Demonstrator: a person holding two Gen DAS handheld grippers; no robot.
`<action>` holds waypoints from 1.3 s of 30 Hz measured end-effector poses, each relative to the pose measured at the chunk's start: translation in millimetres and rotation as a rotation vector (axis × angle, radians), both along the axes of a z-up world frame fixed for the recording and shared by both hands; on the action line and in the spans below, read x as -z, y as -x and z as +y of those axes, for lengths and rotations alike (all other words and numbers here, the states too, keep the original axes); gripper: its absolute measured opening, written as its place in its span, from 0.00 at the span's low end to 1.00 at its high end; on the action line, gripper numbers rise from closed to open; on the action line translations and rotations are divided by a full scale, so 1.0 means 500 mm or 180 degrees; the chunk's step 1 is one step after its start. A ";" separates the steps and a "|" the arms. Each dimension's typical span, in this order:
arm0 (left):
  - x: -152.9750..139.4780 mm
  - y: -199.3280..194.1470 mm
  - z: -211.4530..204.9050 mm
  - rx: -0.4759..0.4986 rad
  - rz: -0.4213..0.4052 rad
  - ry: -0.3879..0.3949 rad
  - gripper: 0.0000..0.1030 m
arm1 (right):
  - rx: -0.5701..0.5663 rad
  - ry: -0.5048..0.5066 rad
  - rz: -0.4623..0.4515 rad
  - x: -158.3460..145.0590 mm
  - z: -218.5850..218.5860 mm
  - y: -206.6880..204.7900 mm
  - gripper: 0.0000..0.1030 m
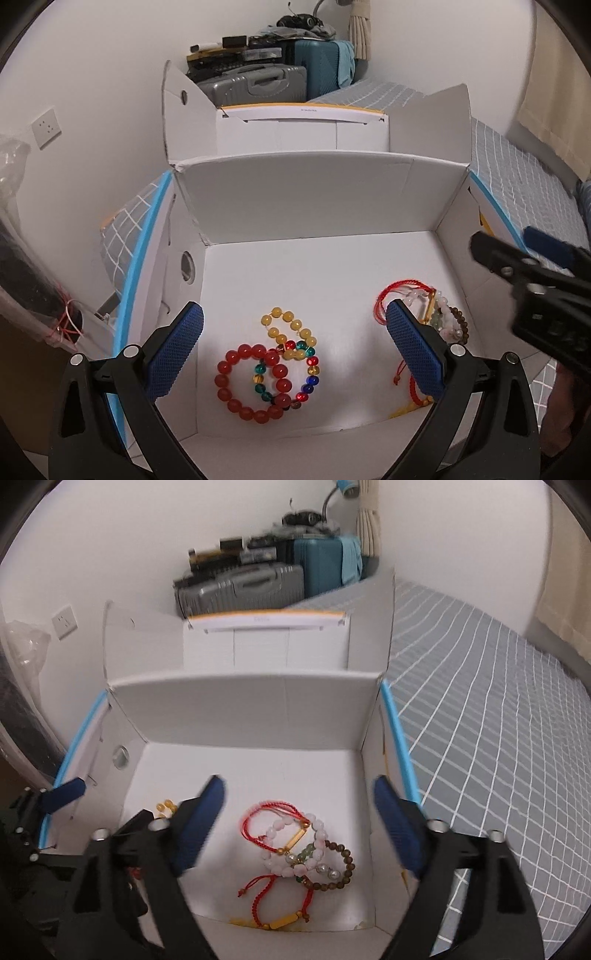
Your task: Organize jewelry
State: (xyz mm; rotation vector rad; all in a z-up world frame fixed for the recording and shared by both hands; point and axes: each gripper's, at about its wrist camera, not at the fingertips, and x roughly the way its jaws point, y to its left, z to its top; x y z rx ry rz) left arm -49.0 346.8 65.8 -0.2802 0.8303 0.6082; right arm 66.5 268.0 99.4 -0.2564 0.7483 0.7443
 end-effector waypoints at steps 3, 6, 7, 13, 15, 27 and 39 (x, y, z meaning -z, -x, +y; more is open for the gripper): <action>-0.020 0.033 -0.011 0.0005 -0.0120 -0.0007 0.94 | 0.0063 -0.0134 -0.0090 -0.027 -0.027 0.018 0.90; -0.039 0.078 -0.034 0.0004 -0.0264 -0.0141 0.94 | 0.0089 -0.0206 -0.0196 -0.048 -0.048 0.044 0.93; -0.042 0.092 -0.043 -0.0005 -0.0271 -0.0191 0.94 | 0.0102 -0.0217 -0.0238 -0.053 -0.054 0.055 0.93; -0.041 0.174 -0.074 0.0067 -0.0437 -0.0108 0.94 | 0.0106 -0.0245 -0.0534 -0.067 -0.102 0.143 0.93; -0.034 0.201 -0.085 0.0079 -0.0441 -0.0122 0.94 | 0.0122 -0.0267 -0.0591 -0.064 -0.121 0.172 0.93; 0.004 0.279 -0.118 0.0091 -0.0414 -0.0104 0.94 | 0.0102 -0.0216 -0.0465 0.021 -0.180 0.261 0.93; 0.011 0.271 -0.122 0.0129 -0.0408 -0.0052 0.94 | 0.0188 -0.0207 -0.0456 0.044 -0.207 0.274 0.93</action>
